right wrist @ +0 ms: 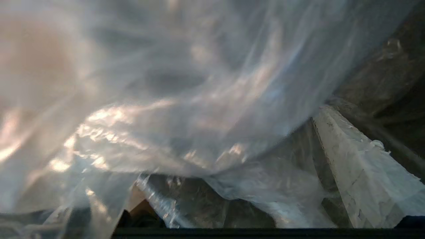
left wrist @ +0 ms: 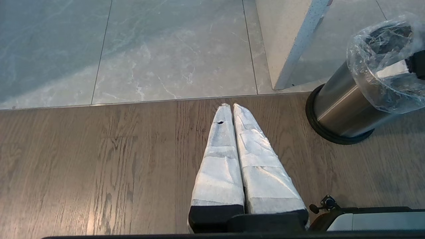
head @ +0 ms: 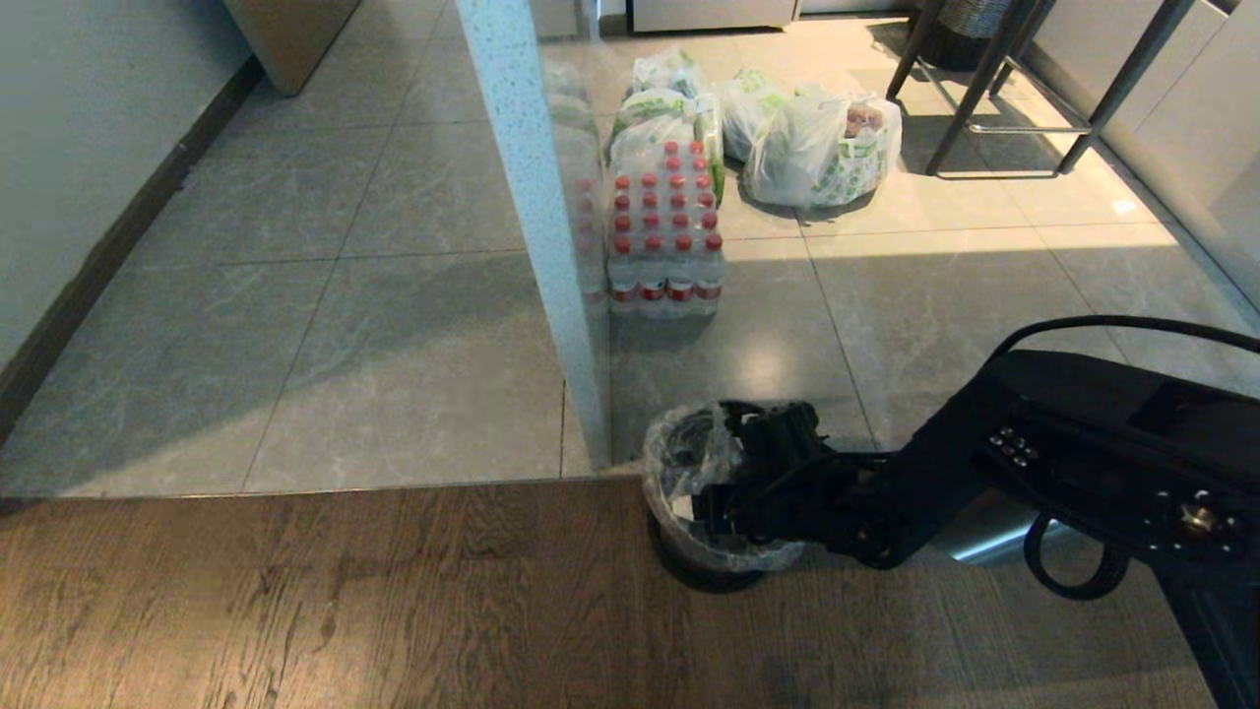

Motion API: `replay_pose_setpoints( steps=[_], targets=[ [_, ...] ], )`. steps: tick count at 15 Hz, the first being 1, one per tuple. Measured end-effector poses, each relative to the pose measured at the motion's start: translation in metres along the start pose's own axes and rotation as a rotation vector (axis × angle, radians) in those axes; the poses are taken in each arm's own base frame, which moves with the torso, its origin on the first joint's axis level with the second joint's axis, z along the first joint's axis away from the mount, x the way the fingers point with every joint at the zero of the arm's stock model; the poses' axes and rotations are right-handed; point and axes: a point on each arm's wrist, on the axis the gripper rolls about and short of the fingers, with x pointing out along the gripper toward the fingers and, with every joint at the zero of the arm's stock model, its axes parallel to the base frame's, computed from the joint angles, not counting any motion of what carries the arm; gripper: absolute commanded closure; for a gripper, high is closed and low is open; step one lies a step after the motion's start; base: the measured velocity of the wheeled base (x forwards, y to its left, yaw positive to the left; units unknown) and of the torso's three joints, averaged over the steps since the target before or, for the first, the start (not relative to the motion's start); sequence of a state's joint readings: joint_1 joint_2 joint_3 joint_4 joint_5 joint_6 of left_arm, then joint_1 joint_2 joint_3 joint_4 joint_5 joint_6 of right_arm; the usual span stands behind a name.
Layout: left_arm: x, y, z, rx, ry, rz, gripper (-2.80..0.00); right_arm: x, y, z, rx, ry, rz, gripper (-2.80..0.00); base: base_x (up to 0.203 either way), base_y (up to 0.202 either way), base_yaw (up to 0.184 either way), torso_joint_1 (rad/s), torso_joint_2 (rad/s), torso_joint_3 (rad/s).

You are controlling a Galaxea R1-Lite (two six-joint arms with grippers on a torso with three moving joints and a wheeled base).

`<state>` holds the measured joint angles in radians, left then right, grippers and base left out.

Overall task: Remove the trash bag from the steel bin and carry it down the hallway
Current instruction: Pick up the trash bag

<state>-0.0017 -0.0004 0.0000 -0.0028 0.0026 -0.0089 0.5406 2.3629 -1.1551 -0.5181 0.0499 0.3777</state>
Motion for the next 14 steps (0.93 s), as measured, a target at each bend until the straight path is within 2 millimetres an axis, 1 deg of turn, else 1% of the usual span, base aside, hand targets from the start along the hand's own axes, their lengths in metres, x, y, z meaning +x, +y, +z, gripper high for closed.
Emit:
replay_pose_setpoints(
  steps=[2,3,7,14],
  targets=[
    [0.0000,0.0000,0.0000,0.000,0.000,0.000,0.00,0.0024,-0.0003,0.0001,0.001,0.001,-0.001,-2.80,0.000,0.000,0.000,0.000,0.00,0.000],
    [0.0000,0.0000,0.0000,0.000,0.000,0.000,0.00,0.0032,-0.0005,-0.0005,0.001,0.004,0.000,0.00,0.000,0.000,0.000,0.000,0.00,0.000],
    [0.0000,0.0000,0.0000,0.000,0.000,0.000,0.00,0.0038,0.0005,0.0001,-0.001,0.016,0.033,0.00,0.000,0.000,0.000,0.000,0.00,0.000],
    [0.0000,0.0000,0.0000,0.000,0.000,0.000,0.00,0.0026,0.0016,0.0035,0.000,0.005,0.036,0.00,0.000,0.000,0.000,0.000,0.00,0.000]
  ],
)
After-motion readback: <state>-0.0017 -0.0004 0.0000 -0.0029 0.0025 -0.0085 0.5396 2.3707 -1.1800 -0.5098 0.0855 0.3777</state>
